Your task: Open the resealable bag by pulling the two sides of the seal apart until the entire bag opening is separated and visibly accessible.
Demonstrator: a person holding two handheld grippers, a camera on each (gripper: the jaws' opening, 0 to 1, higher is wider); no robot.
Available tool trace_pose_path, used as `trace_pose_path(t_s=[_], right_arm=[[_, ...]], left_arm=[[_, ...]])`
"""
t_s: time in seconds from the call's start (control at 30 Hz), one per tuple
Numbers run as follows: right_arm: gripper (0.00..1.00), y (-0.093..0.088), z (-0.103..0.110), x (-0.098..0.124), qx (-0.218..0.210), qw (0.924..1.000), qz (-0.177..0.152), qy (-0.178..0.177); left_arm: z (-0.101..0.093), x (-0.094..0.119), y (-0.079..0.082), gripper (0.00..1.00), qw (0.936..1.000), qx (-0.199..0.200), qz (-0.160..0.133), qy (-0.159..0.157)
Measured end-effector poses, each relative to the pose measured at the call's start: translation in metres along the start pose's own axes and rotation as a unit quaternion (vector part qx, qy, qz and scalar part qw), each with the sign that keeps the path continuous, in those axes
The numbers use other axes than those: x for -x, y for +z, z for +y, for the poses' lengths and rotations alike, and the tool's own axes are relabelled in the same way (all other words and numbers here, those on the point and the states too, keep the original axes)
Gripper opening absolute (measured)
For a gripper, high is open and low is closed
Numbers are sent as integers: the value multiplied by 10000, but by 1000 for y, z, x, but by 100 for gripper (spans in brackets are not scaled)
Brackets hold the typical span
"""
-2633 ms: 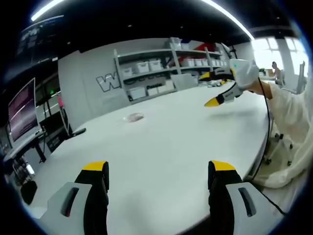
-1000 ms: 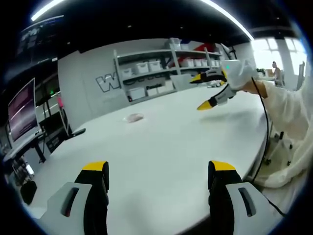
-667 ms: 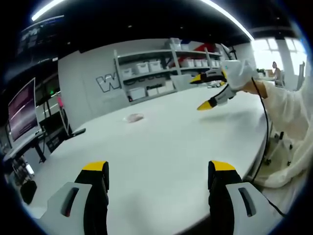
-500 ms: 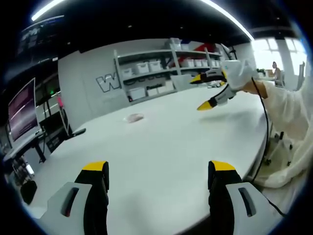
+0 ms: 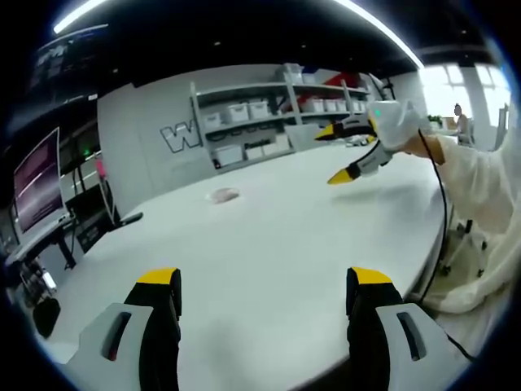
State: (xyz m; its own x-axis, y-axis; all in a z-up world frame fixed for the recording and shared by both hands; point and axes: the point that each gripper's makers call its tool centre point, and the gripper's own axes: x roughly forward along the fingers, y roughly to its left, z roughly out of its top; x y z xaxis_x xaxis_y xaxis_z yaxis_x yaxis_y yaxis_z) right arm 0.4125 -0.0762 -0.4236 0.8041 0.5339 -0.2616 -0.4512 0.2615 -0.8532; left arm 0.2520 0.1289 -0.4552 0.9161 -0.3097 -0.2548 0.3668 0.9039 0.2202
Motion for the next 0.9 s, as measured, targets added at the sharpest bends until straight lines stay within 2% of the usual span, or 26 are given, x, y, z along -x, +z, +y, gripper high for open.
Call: trace_pose_path(t_s=[0.9], right_arm=[[60, 2, 0, -5, 33, 10000, -33, 19]], left_arm=[[1, 0, 0, 83, 10000, 5, 3, 8]])
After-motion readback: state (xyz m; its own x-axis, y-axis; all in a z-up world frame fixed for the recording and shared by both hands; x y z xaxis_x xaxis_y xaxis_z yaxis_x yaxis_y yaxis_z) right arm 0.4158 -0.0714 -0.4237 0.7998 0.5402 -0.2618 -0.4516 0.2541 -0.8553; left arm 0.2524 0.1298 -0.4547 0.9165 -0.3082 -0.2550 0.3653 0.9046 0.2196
